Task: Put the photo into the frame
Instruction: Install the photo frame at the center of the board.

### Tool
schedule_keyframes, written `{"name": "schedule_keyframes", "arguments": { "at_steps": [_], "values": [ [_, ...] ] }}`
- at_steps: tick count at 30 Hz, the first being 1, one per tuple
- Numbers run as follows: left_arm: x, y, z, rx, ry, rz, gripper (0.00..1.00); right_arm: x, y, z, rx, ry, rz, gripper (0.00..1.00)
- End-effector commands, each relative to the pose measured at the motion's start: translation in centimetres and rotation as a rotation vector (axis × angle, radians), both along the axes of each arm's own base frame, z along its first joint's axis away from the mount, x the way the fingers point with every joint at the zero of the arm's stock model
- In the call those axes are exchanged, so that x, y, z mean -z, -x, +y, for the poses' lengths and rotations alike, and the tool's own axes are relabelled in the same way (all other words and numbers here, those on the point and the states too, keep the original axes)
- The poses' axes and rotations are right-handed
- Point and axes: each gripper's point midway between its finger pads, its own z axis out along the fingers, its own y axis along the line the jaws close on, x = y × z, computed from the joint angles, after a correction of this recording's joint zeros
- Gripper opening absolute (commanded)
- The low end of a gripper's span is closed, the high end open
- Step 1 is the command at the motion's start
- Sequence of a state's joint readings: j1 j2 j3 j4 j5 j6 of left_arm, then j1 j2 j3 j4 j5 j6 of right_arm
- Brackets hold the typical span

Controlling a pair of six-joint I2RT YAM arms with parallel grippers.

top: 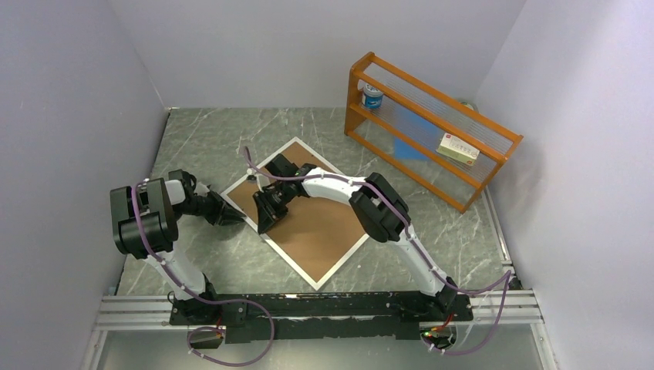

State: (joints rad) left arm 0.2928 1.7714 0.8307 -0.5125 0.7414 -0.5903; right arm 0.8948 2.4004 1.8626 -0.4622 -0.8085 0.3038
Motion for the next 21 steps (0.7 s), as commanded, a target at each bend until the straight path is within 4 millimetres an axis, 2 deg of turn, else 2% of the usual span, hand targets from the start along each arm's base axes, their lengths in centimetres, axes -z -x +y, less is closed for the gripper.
{"name": "schedule_keyframes", "arguments": {
  "at_steps": [1,7,12,16,21],
  "values": [
    [1.0,0.6,0.6,0.010,-0.059,0.045,0.22,1.5,-1.5,-0.4,0.060,0.034,-0.003,0.22],
    [1.2,0.7,1.0,0.010,-0.089,0.055,0.20,3.8,-1.7,-2.9,0.073,0.082,0.045,0.23],
    [1.4,0.8,1.1,0.007,-0.096,0.068,0.20,5.9,-2.2,-3.9,0.099,0.137,0.039,0.23],
    [1.5,0.9,1.3,0.013,-0.110,0.075,0.20,7.9,-3.6,-4.4,0.169,0.193,0.010,0.30],
    [1.5,1.1,1.4,0.014,-0.120,0.080,0.20,9.3,-5.2,-5.0,0.265,0.253,-0.011,0.42]
  ]
}}
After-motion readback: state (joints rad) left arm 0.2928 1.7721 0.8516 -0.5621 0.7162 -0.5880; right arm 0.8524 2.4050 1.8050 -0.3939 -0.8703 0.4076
